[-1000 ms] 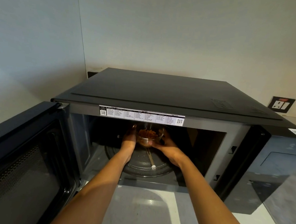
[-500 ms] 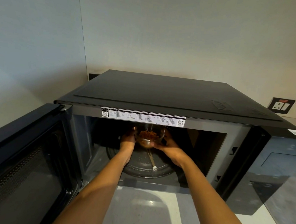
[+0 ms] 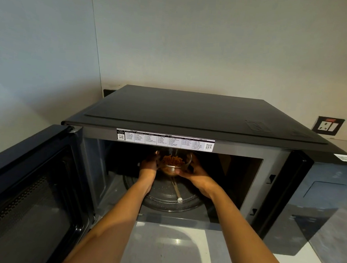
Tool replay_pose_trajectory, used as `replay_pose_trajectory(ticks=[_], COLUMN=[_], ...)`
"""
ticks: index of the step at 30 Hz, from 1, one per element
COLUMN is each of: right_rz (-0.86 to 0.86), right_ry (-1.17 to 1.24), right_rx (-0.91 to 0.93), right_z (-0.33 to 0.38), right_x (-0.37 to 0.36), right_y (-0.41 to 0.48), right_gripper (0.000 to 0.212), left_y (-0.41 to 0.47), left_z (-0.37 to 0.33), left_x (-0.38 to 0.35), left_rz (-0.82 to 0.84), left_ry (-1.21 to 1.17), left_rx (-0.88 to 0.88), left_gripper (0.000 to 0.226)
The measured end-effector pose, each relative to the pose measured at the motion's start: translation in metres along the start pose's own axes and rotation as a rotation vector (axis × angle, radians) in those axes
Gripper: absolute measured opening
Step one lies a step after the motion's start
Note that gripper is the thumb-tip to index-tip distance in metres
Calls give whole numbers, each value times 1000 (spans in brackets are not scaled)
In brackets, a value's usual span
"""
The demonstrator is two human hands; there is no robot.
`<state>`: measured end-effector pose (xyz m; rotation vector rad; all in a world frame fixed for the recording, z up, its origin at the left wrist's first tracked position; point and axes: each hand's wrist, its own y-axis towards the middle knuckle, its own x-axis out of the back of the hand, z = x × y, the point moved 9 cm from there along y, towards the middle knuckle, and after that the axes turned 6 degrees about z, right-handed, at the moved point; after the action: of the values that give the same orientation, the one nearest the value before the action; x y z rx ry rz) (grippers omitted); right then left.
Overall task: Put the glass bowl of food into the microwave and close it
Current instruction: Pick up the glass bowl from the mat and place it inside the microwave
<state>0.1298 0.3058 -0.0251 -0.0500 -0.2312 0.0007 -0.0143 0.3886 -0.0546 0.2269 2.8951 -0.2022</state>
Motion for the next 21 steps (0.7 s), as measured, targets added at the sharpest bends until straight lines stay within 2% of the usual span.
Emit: replay_pose_trajectory(ticks=[11, 16, 21], right_rz=[-5, -21, -64], right_ry=[-5, 28, 32], right_rx=[38, 65, 83], right_z=[-2, -3, -5], right_x=[2, 4, 9], right_y=[4, 2, -5], right_gripper=[72, 81, 74], left_y=[-2, -7, -20], left_z=[0, -2, -1], left_x=[3, 3, 2], left_rz=[-44, -61, -72], left_ry=[10, -43, -83], left_rx=[37, 42, 32], left_gripper=[31, 38, 38])
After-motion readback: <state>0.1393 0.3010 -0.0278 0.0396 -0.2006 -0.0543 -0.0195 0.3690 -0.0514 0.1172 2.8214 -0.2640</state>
